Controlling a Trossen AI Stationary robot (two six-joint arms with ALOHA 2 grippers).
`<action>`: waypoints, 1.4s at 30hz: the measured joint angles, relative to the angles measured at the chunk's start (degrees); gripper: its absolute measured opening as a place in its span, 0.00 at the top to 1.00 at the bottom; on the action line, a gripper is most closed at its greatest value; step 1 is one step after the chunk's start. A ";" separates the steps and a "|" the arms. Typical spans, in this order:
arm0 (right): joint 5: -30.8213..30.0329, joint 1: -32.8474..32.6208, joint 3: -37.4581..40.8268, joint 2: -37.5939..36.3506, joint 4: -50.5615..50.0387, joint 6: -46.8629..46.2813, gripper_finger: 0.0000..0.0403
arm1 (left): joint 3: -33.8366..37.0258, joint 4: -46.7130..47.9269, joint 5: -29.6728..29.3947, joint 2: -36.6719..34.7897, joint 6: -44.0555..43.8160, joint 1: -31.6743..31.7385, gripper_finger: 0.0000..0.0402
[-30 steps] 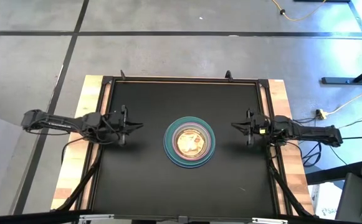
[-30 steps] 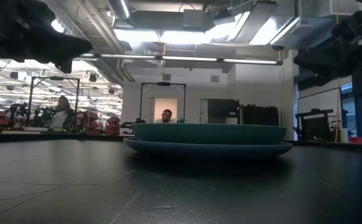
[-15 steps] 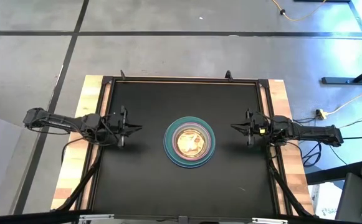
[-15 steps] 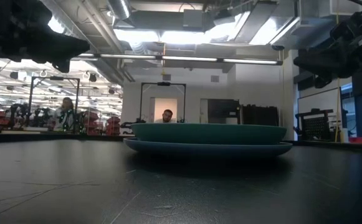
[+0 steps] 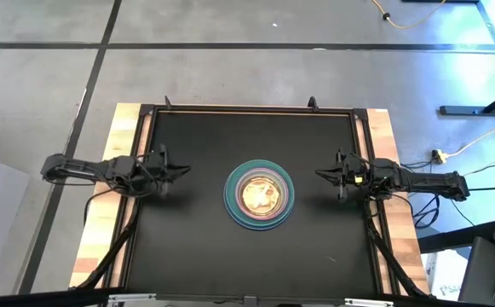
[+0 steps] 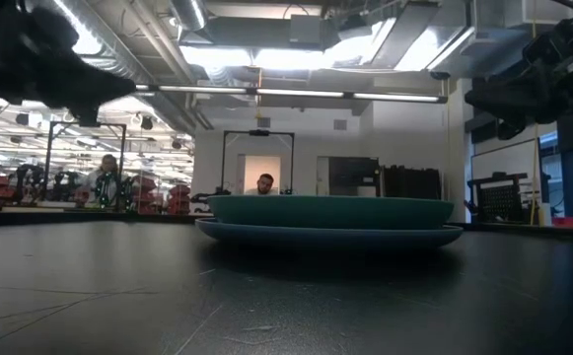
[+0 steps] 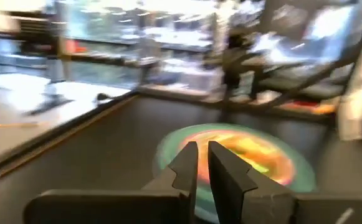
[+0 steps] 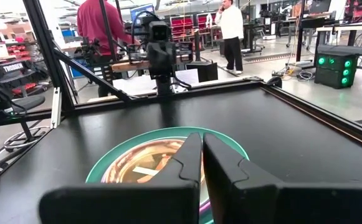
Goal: Stack plastic plates
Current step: Return to Home Position
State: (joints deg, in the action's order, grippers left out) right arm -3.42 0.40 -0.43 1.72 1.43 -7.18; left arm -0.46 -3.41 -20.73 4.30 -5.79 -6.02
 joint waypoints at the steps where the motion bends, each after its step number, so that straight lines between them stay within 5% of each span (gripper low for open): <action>1: 0.00 0.00 0.00 0.00 0.00 0.02 0.97 | -0.01 0.26 3.07 -1.29 -0.97 -0.04 0.92; 5: -0.01 0.00 0.00 -0.02 0.02 0.03 0.97 | -0.03 1.32 12.35 -4.27 -3.78 -0.07 0.92; 28: -0.11 -0.21 0.00 0.09 0.21 0.02 0.97 | -0.01 1.27 12.50 -3.31 -4.58 -0.07 0.92; 35: -1.66 -12.95 0.02 3.08 0.43 0.02 0.97 | -0.01 1.26 12.48 -3.31 -4.58 -0.07 0.92; 42: 3.05 -17.48 0.05 3.13 -0.07 0.00 0.97 | -0.01 1.27 12.48 -3.31 -4.58 -0.07 0.92</action>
State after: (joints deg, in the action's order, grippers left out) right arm -0.37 -17.07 -0.38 4.85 1.37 -7.18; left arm -0.47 -2.13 -8.25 0.99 -10.37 -6.09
